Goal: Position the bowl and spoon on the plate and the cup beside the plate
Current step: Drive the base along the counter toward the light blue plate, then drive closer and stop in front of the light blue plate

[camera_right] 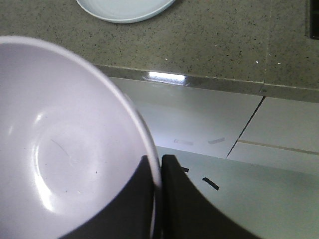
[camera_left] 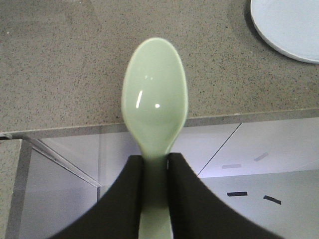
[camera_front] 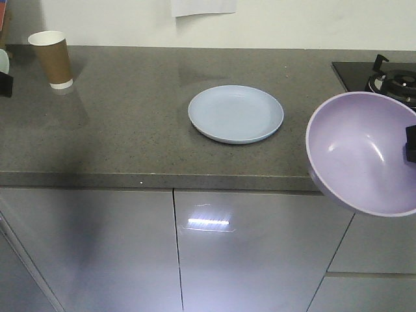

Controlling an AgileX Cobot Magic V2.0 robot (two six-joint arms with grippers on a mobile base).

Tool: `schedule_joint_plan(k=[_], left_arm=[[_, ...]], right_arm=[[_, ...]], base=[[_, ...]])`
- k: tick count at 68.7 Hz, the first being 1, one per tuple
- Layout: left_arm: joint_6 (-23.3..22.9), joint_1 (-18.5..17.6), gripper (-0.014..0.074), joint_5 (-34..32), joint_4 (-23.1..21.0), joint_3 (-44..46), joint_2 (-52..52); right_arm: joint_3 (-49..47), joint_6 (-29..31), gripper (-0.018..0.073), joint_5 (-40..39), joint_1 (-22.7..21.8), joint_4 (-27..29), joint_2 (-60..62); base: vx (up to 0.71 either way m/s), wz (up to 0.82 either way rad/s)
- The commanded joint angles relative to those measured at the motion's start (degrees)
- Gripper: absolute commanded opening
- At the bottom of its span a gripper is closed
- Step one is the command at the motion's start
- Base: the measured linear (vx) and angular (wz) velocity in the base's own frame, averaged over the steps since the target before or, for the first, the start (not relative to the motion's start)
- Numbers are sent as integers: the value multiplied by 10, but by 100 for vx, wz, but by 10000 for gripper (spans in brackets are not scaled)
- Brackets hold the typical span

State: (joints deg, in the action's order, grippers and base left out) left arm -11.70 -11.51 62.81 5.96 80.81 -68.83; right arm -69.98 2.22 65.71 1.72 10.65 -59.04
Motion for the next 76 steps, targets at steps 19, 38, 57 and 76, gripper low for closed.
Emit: schedule_joint_plan(k=[19,38,57,76], left_arm=[[0,-2,-6,-30,3,14,11],[0,-2,-6,-30,3,14,11],[0,-2,-6,-30,3,14,11],[0,-2,-6,-30,3,14,11]], right_arm=[[-17,6,-6,-27,-3,8,8],[-17,6,-6,-27,-3,8,8],[-17,6,-6,-27,-3,8,8],[-17,6,-6,-27,-3,8,8]], base=[[10,-2],[11,0],[12,4],[12,2]])
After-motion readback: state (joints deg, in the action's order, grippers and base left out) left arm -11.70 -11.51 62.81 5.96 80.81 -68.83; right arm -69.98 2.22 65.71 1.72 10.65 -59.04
